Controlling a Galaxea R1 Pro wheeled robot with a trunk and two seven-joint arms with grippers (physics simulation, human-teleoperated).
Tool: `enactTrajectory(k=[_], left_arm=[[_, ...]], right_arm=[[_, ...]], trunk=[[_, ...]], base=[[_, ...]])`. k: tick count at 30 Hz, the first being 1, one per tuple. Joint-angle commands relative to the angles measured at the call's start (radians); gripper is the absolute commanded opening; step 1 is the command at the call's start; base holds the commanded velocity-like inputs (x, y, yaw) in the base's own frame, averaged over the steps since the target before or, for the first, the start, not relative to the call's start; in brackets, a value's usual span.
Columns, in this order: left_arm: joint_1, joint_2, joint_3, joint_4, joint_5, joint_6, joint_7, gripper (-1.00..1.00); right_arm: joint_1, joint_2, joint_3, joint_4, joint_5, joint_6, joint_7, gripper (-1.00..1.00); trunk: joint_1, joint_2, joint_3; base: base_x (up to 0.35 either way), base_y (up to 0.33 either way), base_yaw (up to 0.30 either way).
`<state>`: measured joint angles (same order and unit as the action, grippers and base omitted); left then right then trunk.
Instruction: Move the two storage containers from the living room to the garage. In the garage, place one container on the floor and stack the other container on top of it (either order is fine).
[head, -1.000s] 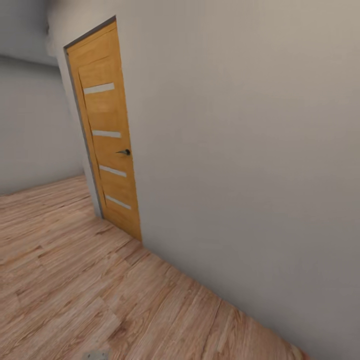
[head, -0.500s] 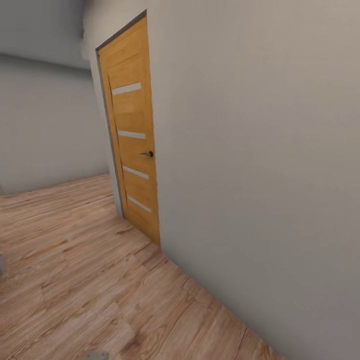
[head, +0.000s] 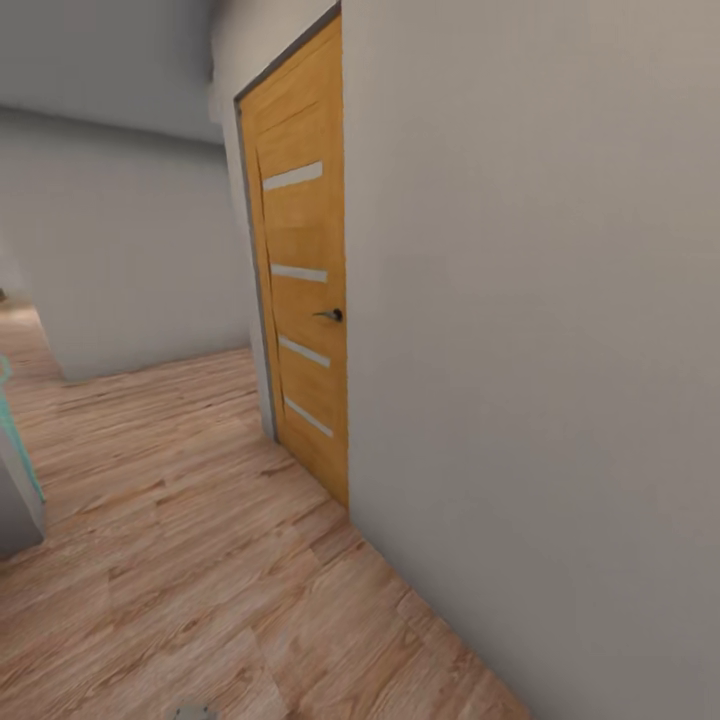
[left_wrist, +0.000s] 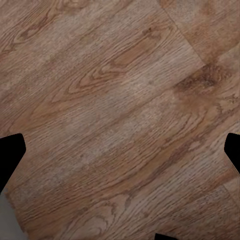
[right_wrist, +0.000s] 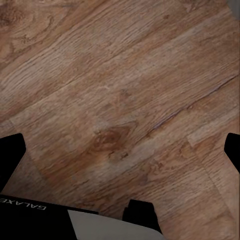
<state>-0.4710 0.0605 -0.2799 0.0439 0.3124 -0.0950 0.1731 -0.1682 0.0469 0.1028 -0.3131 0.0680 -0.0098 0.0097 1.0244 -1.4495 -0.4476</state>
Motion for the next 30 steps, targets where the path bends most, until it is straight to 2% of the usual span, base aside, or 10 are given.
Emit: enactTrajectory(k=[1, 8, 30], left_arm=[[-0.002, -0.001, -0.008, 0.004, 0.008, -0.006, 0.0, 1.0], [-0.002, -0.001, -0.009, 0.003, 0.008, -0.006, -0.001, 1.0], [-0.002, 0.002, -0.008, 0.003, 0.008, -0.006, -0.001, 1.0]], right_arm=[[-0.001, 0.0, -0.001, 0.0, 0.007, -0.001, 0.001, 1.0], [-0.001, 0.001, -0.001, 0.0, 0.007, -0.002, 0.001, 1.0], [-0.001, 0.002, -0.001, 0.0, 0.007, -0.002, 0.001, 1.0]], trunk=[[0.001, -0.001, -0.001], [0.001, -0.001, -0.001], [0.001, -0.001, -0.001]], base=[[0.341, 0.0, 0.019], [0.341, 0.0, 0.054], [0.34, 0.0, 0.285]])
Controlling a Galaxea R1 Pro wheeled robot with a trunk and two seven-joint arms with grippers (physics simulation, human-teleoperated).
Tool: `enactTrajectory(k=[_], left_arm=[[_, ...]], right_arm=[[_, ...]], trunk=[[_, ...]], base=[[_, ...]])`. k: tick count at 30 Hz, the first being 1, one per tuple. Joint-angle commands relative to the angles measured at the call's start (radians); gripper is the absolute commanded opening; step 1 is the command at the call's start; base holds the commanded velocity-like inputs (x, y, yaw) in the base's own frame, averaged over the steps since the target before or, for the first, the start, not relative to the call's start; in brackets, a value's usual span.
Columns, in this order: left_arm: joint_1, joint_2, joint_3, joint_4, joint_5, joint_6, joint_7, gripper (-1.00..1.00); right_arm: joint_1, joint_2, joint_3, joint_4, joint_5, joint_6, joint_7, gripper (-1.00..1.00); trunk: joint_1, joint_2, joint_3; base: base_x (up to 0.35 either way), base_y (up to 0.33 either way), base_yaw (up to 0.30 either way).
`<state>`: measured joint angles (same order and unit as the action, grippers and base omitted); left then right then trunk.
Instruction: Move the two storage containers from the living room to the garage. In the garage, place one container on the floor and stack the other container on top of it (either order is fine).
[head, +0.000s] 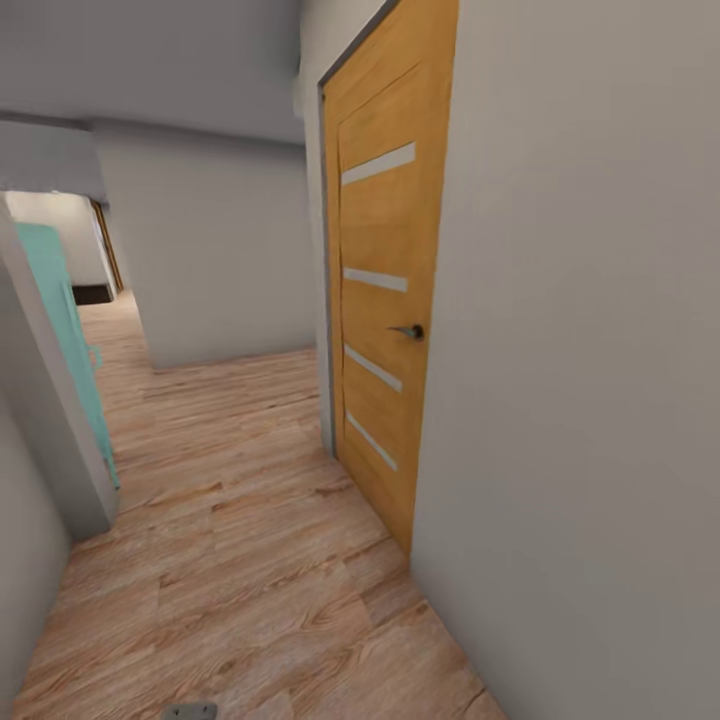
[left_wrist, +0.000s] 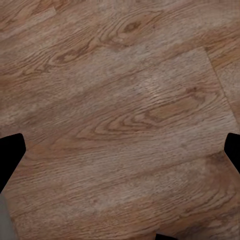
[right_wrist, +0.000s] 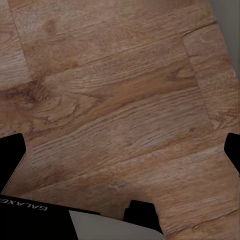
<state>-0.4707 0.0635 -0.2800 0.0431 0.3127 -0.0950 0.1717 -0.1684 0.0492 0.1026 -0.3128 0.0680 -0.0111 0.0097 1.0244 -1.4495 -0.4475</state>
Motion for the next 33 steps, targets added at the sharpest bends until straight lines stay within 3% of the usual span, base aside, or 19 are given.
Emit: enactTrajectory(k=[1, 33], left_arm=[[-0.002, -0.001, -0.008, 0.004, 0.008, -0.006, 0.0, 1.0], [-0.002, -0.002, -0.008, 0.004, 0.008, -0.006, 0.0, 1.0]], right_arm=[[0.0, 0.0, 0.0, 0.0, 0.007, -0.001, 0.001, 1.0], [0.0, 0.0, -0.001, 0.0, 0.007, -0.001, 0.001, 1.0]], trunk=[[0.001, -0.001, -0.001], [0.001, -0.001, -0.001]], base=[[0.34, 0.0, 0.291], [0.341, 0.0, 0.291]])
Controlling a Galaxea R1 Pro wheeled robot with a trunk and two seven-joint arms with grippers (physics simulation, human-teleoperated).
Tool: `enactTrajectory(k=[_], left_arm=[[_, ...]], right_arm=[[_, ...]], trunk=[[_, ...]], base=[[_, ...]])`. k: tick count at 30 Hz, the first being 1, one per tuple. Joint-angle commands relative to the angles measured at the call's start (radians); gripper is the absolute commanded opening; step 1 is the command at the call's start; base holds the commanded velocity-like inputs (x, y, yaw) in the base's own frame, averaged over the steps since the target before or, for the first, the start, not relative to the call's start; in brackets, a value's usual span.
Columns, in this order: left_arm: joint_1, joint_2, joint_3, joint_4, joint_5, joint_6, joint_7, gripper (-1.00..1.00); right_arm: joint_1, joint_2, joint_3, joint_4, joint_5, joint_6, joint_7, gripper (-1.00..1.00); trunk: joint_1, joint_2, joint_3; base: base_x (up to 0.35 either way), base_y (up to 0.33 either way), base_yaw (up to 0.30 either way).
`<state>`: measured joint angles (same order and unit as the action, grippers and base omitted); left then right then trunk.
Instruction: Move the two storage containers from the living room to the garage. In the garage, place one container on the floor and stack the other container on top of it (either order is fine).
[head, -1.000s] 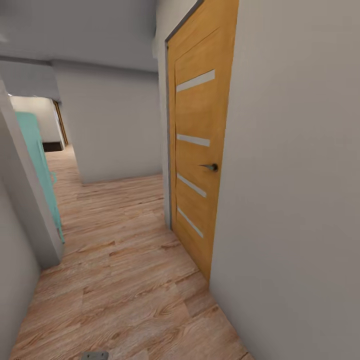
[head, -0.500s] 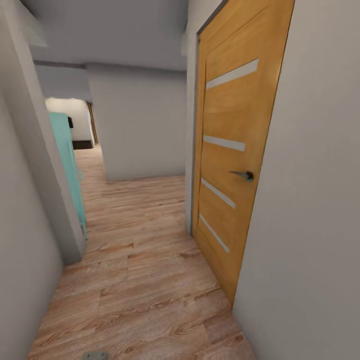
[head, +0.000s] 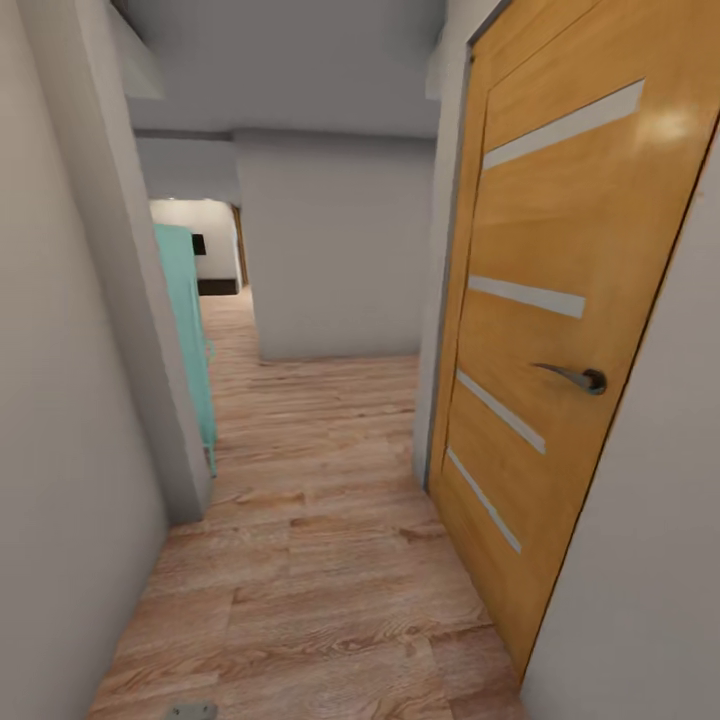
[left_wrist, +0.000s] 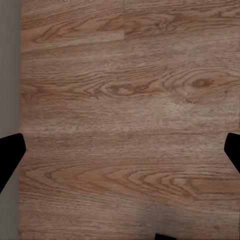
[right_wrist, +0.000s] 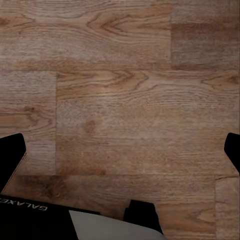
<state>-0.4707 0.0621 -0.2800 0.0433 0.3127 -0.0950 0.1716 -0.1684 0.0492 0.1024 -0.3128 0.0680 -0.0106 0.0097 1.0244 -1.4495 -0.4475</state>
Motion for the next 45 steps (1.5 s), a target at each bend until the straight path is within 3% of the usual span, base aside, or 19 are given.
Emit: enactTrajectory(k=[1, 35, 45], left_arm=[[-0.002, -0.001, -0.008, 0.004, 0.008, -0.006, 0.0, 1.0], [-0.002, -0.001, -0.008, 0.003, 0.008, -0.006, 0.0, 1.0], [-0.002, -0.001, -0.008, 0.004, 0.008, -0.006, 0.0, 1.0]], right_arm=[[0.0, 0.0, -0.001, 0.0, 0.007, -0.001, 0.001, 1.0], [0.0, -0.005, 0.0, 0.0, 0.005, -0.001, 0.001, 1.0], [0.0, 0.001, -0.001, 0.0, 0.001, 0.0, -0.002, 1.0]], trunk=[[0.001, -0.001, -0.001], [0.001, -0.001, -0.001], [0.001, -0.001, 0.004]], base=[[0.341, 0.0, 0.29], [0.341, 0.008, 0.02], [0.341, 0.077, 0.227]])
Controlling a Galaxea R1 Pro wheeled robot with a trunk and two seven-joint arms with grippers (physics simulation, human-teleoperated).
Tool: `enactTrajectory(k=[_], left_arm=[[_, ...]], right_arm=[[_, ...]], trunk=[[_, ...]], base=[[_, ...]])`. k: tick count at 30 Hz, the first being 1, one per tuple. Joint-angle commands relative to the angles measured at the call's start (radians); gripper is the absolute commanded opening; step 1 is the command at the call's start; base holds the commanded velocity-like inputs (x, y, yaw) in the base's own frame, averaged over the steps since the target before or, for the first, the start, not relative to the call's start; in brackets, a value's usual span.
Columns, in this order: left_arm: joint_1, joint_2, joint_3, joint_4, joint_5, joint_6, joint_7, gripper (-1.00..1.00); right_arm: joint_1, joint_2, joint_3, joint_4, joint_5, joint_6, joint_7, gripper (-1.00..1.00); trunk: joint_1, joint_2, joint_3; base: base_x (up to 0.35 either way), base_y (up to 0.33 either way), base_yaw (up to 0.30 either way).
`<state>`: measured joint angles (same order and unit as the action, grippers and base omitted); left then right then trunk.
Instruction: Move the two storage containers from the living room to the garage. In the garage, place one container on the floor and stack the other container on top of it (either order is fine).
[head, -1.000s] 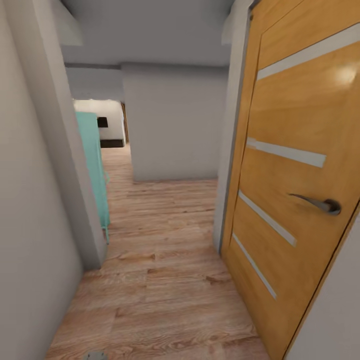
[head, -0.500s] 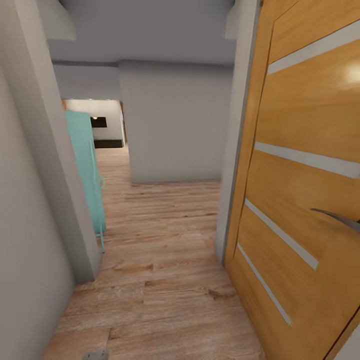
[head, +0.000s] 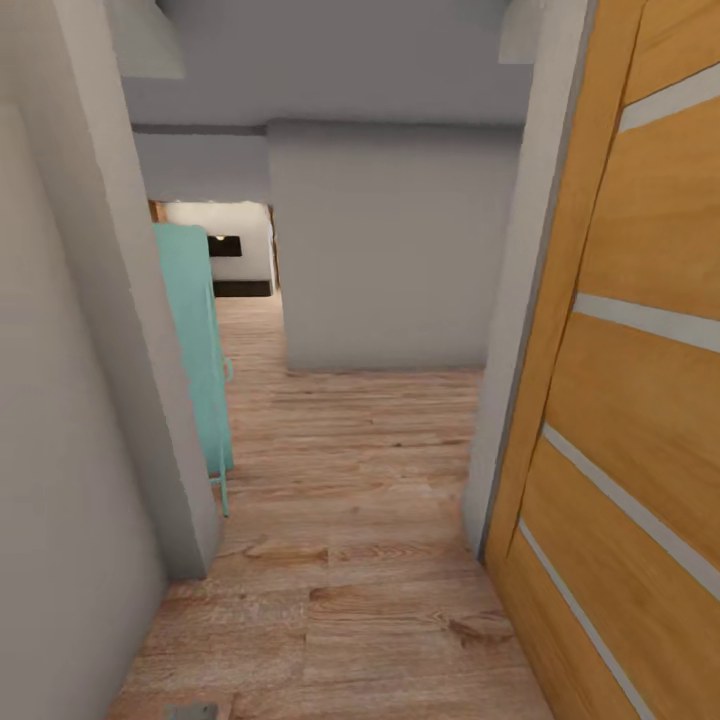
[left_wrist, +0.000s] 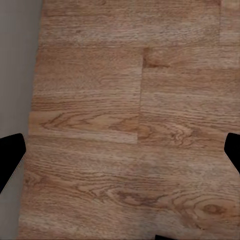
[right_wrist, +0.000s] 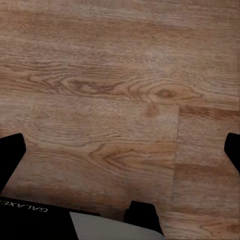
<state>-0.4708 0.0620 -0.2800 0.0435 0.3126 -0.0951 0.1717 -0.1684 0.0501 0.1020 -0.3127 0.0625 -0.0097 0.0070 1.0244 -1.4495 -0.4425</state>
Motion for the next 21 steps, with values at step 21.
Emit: enactTrajectory(k=[21], left_arm=[[-0.002, -0.001, -0.008, 0.003, 0.008, -0.006, 0.0, 1.0]], right_arm=[[0.0, -0.004, 0.0, 0.0, 0.011, -0.001, 0.002, 1.0]], trunk=[[0.001, -0.001, 0.002]], base=[[0.341, 0.075, 0.067]])
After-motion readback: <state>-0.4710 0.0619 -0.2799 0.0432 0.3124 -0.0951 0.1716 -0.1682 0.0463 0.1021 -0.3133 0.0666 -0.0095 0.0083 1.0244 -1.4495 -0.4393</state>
